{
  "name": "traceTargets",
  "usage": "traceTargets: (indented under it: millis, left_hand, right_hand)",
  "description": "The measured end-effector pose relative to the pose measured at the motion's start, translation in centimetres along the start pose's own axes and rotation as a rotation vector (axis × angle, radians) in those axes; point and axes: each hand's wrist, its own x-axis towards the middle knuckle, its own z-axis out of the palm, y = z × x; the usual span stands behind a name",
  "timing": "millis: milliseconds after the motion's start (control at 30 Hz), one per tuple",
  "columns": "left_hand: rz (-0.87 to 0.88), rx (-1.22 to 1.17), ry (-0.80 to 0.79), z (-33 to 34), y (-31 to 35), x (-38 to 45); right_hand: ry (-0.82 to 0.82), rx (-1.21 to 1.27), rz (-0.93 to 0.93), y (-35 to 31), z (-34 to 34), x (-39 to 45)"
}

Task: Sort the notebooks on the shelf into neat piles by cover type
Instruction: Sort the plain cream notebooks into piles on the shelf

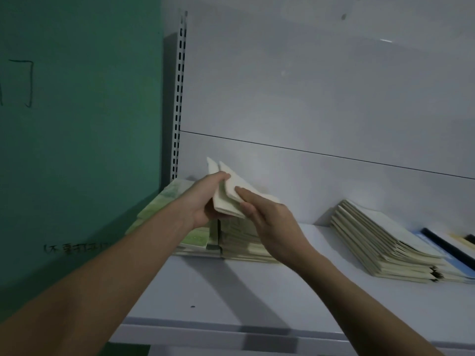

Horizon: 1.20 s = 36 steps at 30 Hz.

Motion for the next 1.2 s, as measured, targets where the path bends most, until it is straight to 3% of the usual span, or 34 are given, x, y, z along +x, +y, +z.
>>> traceTargets:
  millis: [100,233,333,400,500,700,767,900,1033,1200]
  left_hand:
    - [0.061,0.016,0.118,-1.3,0.0,0.0]
    - [0.102,-0.011,0.214,-3.1,0.1,-0.1]
    - [0.131,-0.073,0.251,-4.5,0.3,-0.3]
    - [0.163,-0.091,0.255,-4.8,0.4,-0.4]
    - [0.182,-0.115,0.238,-4.5,0.3,-0.5]
    - [0.189,-0.135,0.181,-2.3,-0.4,-0.6]
    - [0.173,-0.086,0.165,-1.5,-1.0,-0.7]
    - [0.127,-0.04,0.134,1.9,-2.6,-0.8]
    - [0.158,-0.012,0.168,6.5,-4.5,0.0]
    - [0.19,0.028,0.104,11.9,-6.6,0.7]
  right_hand:
    - [-0.155,0.096,0.041,1.1,-0.7,-0.3]
    - [-0.191,0.129,0.229,3.8,-1.3,-1.3]
    - [-0.335,-0.098,0.251,6.5,-1.0,-2.4]
    - [-0.344,-0.2,0.221,7.7,-0.7,-2.8]
    - [-0.206,0.073,0.27,7.6,-1.5,-2.4]
    - [0.41,0.474,0.381,5.9,-4.1,-2.0]
    - [0.498,0.484,0.385,5.3,-4.7,-2.0]
    - [0.382,0.369,0.18,4.3,-4.7,-3.4]
    - [0.165,-0.032,-0.014,6.0,-4.5,-5.3]
    - [0.125,0.014,-0.055,10.0,-6.9,-7.6]
